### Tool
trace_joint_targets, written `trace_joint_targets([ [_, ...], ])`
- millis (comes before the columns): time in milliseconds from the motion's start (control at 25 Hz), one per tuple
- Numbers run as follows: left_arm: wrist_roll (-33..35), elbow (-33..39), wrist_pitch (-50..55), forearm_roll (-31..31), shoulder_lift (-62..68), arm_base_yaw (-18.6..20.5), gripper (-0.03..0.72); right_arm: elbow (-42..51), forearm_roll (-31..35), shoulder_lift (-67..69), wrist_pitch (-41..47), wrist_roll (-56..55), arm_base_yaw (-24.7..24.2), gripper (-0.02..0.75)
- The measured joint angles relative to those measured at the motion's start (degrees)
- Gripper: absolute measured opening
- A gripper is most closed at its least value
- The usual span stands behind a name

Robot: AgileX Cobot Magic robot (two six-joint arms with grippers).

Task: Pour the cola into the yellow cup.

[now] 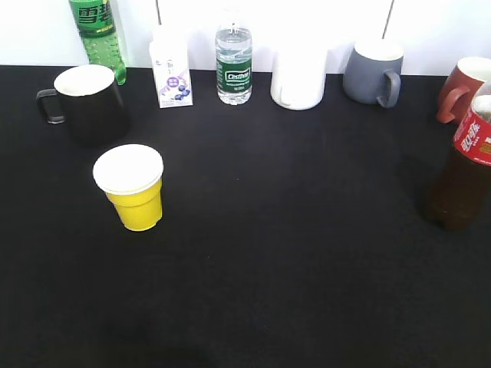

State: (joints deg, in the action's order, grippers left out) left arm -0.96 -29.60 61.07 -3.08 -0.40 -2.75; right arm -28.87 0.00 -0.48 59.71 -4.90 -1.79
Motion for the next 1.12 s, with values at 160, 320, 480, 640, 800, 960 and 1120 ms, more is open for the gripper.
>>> trace_joint_targets([
  [160, 0.0, 0.0, 0.0, 0.0, 0.0, 0.0, 0.512, 0.0, 0.0, 0.0, 0.0, 0.0, 0.0, 0.584],
  [320, 0.0, 0.0, 0.0, 0.0, 0.0, 0.0, 0.512, 0.0, 0.0, 0.0, 0.0, 0.0, 0.0, 0.584],
  [480, 0.0, 0.0, 0.0, 0.0, 0.0, 0.0, 0.512, 0.0, 0.0, 0.0, 0.0, 0.0, 0.0, 0.584],
  [640, 0.0, 0.0, 0.0, 0.0, 0.0, 0.0, 0.512, 0.0, 0.0, 0.0, 0.0, 0.0, 0.0, 0.584],
  [800, 0.5, -0.6, -1.5, -1.0, 0.5, 0.0, 0.512, 0.0, 0.0, 0.0, 0.0, 0.0, 0.0, 0.584],
  [960, 11.9, -1.7, -26.5, -12.6, 11.7, 0.0, 0.512, 0.0, 0.0, 0.0, 0.0, 0.0, 0.0, 0.584],
  [1120, 31.3, -1.7, -44.2, -29.0, 27.8, 0.0, 0.512, 0.0, 0.0, 0.0, 0.0, 0.0, 0.0, 0.584],
])
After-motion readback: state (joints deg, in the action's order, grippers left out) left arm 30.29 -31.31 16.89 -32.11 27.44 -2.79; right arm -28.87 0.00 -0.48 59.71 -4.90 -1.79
